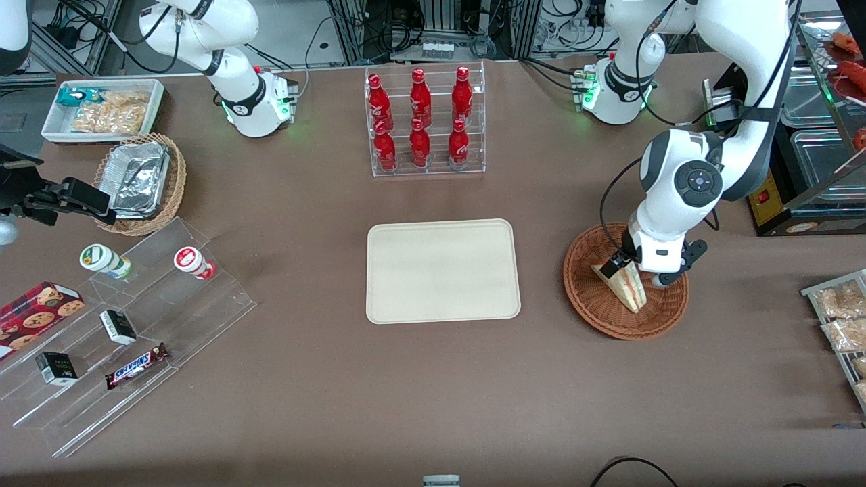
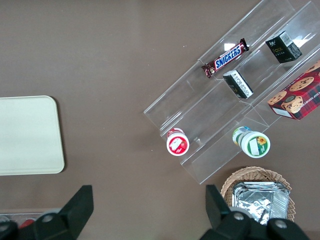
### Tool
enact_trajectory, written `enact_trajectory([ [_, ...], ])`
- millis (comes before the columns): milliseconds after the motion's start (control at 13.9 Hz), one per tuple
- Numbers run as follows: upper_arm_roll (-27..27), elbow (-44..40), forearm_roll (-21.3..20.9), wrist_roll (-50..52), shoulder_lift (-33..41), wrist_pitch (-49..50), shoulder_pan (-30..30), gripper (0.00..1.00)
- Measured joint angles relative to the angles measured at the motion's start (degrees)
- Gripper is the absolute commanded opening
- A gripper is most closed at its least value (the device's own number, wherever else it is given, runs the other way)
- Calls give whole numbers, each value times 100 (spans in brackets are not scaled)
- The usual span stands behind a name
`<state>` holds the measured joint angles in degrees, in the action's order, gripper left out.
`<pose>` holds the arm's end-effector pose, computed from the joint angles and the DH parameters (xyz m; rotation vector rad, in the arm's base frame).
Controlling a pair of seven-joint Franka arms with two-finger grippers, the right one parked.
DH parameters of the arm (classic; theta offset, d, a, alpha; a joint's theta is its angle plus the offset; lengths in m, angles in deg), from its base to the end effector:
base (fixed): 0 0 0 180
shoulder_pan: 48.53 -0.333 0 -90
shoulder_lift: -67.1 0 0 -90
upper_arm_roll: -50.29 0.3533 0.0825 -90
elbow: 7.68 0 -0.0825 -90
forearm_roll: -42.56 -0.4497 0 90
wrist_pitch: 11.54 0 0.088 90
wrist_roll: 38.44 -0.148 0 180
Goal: Place sandwich from basket to tray
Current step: 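Close the left gripper on the wrapped sandwich and lift it, then carry the sandwich with the left gripper over the cream tray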
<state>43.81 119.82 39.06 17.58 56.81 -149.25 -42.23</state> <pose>0.5810 -0.1304 0.2408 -2.9288 -1.0879 -0.0187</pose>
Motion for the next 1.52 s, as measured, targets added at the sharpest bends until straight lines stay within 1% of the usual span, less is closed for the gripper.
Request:
enact_trajectory([
  [216,46,3,0,108,-205,-239,-16,100],
  [289,59,4,0,113,-291,-332,-22,98],
  [361,66,4,0,118,-382,-426,-25,79],
  [433,68,4,0,128,-462,-499,-28,47],
  [505,69,3,0,155,-518,-546,-29,21],
  [577,69,1,0,170,-549,-556,-30,14],
  [649,69,1,0,170,-563,-556,-30,9],
  [866,69,-39,-17,-68,-563,-556,-30,1],
  [1010,67,-190,-20,-361,-558,-410,-30,1],
  [1227,3,-896,-99,-863,-548,653,31,1],
  [1371,-57,-1477,-105,-1641,-583,1311,250,1],
  [1515,-134,-1968,-99,-2080,-743,1545,529,0],
])
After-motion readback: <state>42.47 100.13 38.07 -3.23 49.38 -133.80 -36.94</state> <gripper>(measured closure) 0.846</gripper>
